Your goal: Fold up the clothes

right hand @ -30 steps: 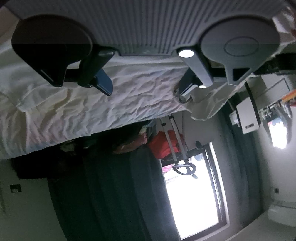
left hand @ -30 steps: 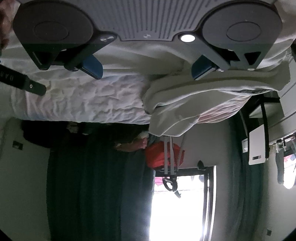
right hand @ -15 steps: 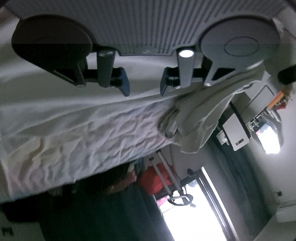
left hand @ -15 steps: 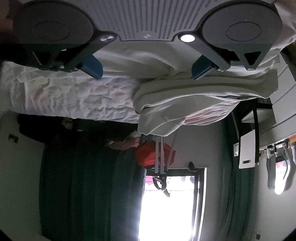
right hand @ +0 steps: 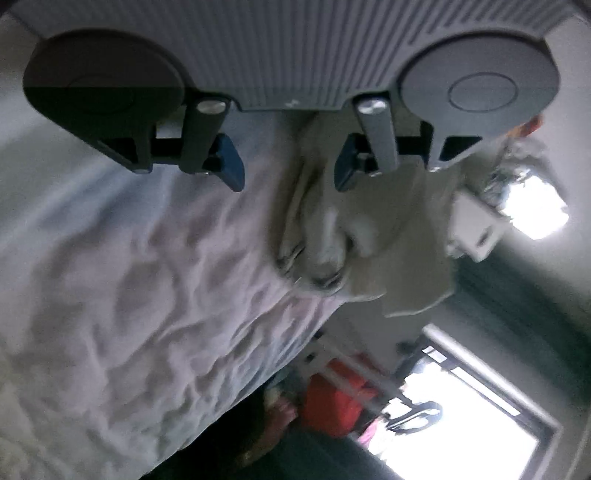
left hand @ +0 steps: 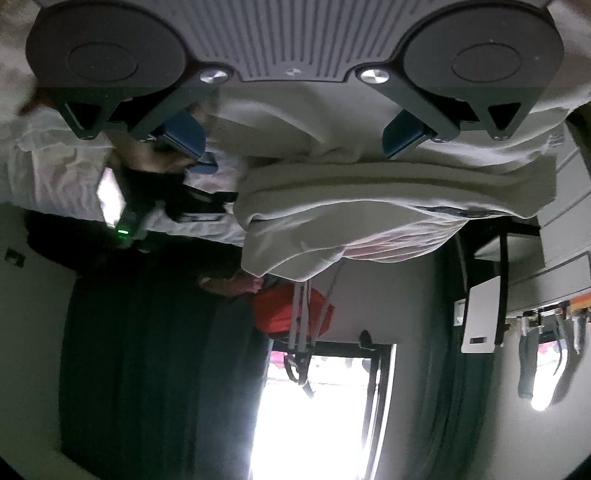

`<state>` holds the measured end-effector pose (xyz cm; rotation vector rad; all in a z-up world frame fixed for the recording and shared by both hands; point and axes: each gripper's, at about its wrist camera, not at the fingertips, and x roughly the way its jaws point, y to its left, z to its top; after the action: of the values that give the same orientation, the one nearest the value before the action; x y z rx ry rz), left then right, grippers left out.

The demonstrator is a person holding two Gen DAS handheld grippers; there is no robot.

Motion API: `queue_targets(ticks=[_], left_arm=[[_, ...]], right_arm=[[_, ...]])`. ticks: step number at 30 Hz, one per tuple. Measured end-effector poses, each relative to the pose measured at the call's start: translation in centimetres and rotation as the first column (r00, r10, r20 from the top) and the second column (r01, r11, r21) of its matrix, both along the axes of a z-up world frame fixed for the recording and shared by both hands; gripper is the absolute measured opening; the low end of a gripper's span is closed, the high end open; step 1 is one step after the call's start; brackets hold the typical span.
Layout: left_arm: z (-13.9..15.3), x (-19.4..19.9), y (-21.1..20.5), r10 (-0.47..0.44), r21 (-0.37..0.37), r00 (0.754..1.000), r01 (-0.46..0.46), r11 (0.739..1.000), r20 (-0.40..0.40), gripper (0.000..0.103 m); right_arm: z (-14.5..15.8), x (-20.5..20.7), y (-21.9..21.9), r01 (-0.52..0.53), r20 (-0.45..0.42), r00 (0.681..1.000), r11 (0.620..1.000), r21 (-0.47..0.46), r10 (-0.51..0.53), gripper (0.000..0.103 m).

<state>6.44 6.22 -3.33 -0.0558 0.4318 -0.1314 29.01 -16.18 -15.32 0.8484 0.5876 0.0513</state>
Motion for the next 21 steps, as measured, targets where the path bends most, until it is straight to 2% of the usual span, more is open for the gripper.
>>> queue_targets(ticks=[5,7,8,9,12,14,21], left_arm=[[-1.2,1.7,0.3,-0.009,-0.005,1.0,0.009,1.0,-0.004,0.103],[-1.7,2.4,0.7,-0.009,-0.036,1.0,0.008,0.999,-0.023,0.103],[-2.1,2.6,0.9,-0.008,-0.051,0.999,0.006,0.999,-0.035,0.103],[-2.3,2.9,1.1,-0.008,-0.069,0.999,0.005,0.998,-0.05,0.103],[-2.9,3.5,1.9,-0.008,-0.134,0.996,-0.005,0.991,-0.093,0.103],[-2.9,3.6,2.4,-0.004,-0.165,0.994,-0.014,0.986,-0.108,0.103],[-2.9,3.0,2.7,0.034,-0.13,0.994,-0.048,0.99,-0.107,0.103]], right_arm=[[-1.6,3.5,1.2,0.068,0.018,0.998,0.998,-0.002,-0.068,0.052],[-1.8,4.8,1.5,0.056,0.025,0.998,0.998,0.011,-0.056,0.046],[-1.9,5.3,1.8,0.039,0.024,0.999,0.999,0.009,-0.039,0.039],[-1.8,5.8,2.3,0.016,0.021,1.0,1.0,-0.009,-0.016,0.03],[-1.1,6.1,4.2,-0.027,0.006,1.0,0.992,-0.125,0.028,0.017],[-0.1,5.6,4.6,-0.016,0.012,1.0,0.983,-0.183,0.019,0.015],[4.8,3.3,2.9,0.038,0.048,0.999,0.926,-0.375,-0.022,0.013]])
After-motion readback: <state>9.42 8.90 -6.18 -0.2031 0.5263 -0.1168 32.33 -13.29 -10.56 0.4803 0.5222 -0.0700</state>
